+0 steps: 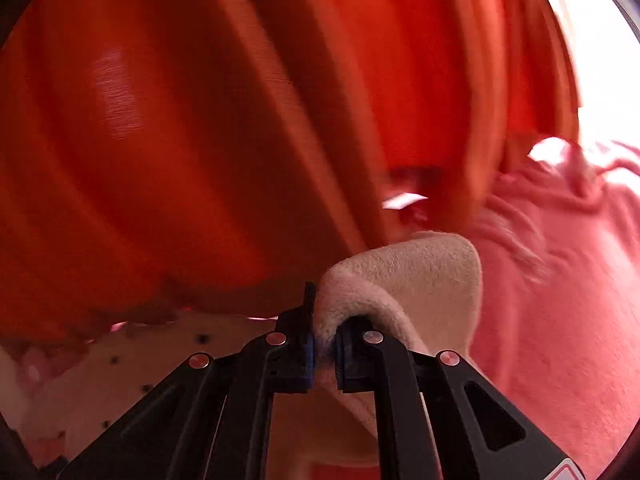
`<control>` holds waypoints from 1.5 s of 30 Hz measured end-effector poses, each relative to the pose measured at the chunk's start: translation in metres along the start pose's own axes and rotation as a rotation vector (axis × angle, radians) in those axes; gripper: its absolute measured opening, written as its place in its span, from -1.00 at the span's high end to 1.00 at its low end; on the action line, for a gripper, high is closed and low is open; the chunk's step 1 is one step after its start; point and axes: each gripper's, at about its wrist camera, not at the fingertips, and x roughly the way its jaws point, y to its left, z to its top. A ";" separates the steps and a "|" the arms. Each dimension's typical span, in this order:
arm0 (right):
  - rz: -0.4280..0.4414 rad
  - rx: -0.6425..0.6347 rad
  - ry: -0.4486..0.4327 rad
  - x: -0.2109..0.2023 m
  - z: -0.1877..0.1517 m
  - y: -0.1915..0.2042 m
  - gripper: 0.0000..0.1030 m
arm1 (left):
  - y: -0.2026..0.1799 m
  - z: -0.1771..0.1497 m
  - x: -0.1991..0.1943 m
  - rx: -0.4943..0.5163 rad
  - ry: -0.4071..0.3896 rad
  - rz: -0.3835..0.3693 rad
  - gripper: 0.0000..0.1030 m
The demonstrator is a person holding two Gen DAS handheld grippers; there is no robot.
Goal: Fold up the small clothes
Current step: 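Lift the sleeve and fold it across the sweater body, release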
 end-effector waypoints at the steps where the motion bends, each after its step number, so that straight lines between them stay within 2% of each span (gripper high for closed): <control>1: 0.053 -0.067 -0.004 0.000 0.000 0.038 0.84 | 0.001 0.000 0.000 -0.003 -0.001 0.000 -0.90; 2: 0.126 -0.153 0.004 0.002 -0.006 0.086 0.83 | 0.003 0.001 -0.001 -0.008 -0.002 -0.001 -0.90; 4: 0.217 -0.293 0.051 0.014 -0.028 0.156 0.74 | 0.006 0.003 -0.001 -0.015 -0.003 0.003 -0.90; 6: 0.286 -0.440 0.180 0.039 -0.074 0.218 0.51 | 0.012 0.004 -0.001 -0.022 -0.005 0.022 -0.90; 7: 0.306 -0.492 0.245 0.050 -0.095 0.237 0.37 | 0.016 0.004 -0.001 -0.027 -0.005 0.032 -0.90; 8: 0.293 -0.567 0.316 0.064 -0.122 0.253 0.37 | 0.021 0.004 0.000 -0.035 -0.002 0.045 -0.90; 10: 0.254 -0.647 0.337 0.065 -0.147 0.253 0.37 | 0.036 0.005 0.003 -0.065 0.022 0.059 -0.90; 12: 0.246 -0.580 0.327 0.054 -0.139 0.226 0.31 | 0.048 0.007 0.006 -0.082 0.048 0.080 -0.90; 14: 0.214 -0.474 0.308 0.043 -0.120 0.187 -0.13 | 0.060 0.011 0.005 -0.126 0.045 0.069 -0.90; 15: 0.197 -0.426 0.294 0.037 -0.114 0.169 -0.17 | 0.063 0.011 0.004 -0.139 0.045 0.069 -0.90; 18: 0.131 -0.296 0.321 0.042 -0.094 0.125 -0.17 | 0.072 0.014 0.003 -0.190 0.047 0.059 -0.90; 20: 0.155 -0.166 0.376 0.053 -0.089 0.097 -0.17 | 0.072 0.013 0.001 -0.198 0.043 0.054 -0.90; 24: 0.194 0.012 0.539 0.089 -0.104 0.082 -0.19 | 0.068 0.013 -0.007 -0.170 0.018 0.061 -0.90; 27: 0.176 0.075 0.588 0.113 -0.118 0.089 -0.20 | 0.066 0.016 -0.006 -0.155 0.011 0.069 -0.90; 28: 0.165 0.079 0.580 0.116 -0.119 0.091 -0.07 | 0.067 0.016 -0.006 -0.152 0.010 0.071 -0.90; 29: 0.152 0.077 0.561 0.117 -0.116 0.097 0.41 | 0.069 0.016 -0.006 -0.155 0.013 0.071 -0.90; 30: 0.152 0.076 0.555 0.120 -0.113 0.101 0.73 | 0.070 0.016 -0.005 -0.159 0.015 0.067 -0.90; 32: 0.204 0.111 0.499 0.117 -0.096 0.112 0.82 | 0.072 0.017 -0.003 -0.167 0.018 0.065 -0.90; 35: 0.301 0.029 0.336 0.088 -0.054 0.155 0.83 | 0.075 0.018 -0.002 -0.171 0.022 0.065 -0.90; 38: 0.430 -0.066 0.249 0.060 -0.026 0.214 0.82 | 0.077 0.018 0.000 -0.177 0.025 0.065 -0.90; 40: 0.491 -0.164 0.257 0.056 -0.029 0.256 0.78 | 0.077 0.018 0.001 -0.177 0.027 0.068 -0.90; 41: 0.487 -0.229 0.282 0.062 -0.039 0.275 0.70 | 0.077 0.018 0.001 -0.176 0.027 0.069 -0.90; 42: 0.478 -0.304 0.328 0.073 -0.053 0.294 0.67 | 0.077 0.018 0.002 -0.174 0.029 0.072 -0.90; 43: 0.472 -0.370 0.388 0.085 -0.068 0.308 0.51 | 0.076 0.017 0.002 -0.173 0.030 0.072 -0.90; 45: 0.397 -0.465 0.429 0.095 -0.096 0.315 0.52 | 0.075 0.017 0.003 -0.169 0.032 0.069 -0.90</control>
